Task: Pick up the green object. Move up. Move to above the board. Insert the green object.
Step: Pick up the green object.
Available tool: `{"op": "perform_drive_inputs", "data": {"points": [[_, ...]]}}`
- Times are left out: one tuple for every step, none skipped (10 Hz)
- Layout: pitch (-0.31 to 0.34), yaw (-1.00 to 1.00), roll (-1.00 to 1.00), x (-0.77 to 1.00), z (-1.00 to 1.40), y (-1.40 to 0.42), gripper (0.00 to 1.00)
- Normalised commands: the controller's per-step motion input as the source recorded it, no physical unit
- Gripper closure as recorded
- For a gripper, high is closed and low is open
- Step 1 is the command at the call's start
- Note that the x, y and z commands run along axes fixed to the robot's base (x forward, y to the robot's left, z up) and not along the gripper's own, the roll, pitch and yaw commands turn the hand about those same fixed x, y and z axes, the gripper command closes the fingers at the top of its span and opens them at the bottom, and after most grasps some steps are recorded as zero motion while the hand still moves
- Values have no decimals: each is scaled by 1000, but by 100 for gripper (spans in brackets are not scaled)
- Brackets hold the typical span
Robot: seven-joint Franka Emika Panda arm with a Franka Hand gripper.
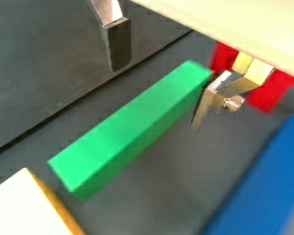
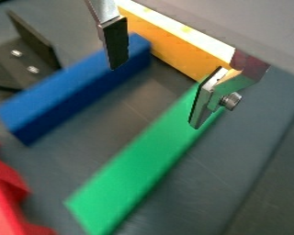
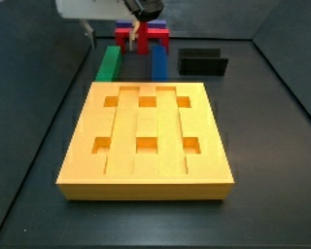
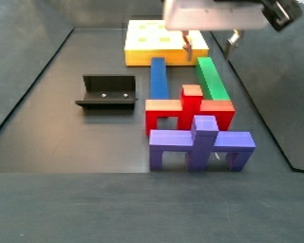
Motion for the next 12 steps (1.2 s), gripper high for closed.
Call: {"op": "perform_drive_inputs", "data": {"points": [[-183,0,270,-269,-689,-23,0],[-106,0,280,-9,-743,71,0],[-84,0,314,0,-694,157,0],[0,-97,400,0,-586,203,0],[0,-217,357,-94,-600,149,0],[-57,-209,327,-409,-491,89,0],[-53,-154,244,-151,-389,0,0],[-66,0,64,-9,-251,0,0],[0,0,0,0,0,0,0],[0,0,0,0,0,0,100],[0,0,0,0,0,0,100],[0,0,0,0,0,0,100]]}}
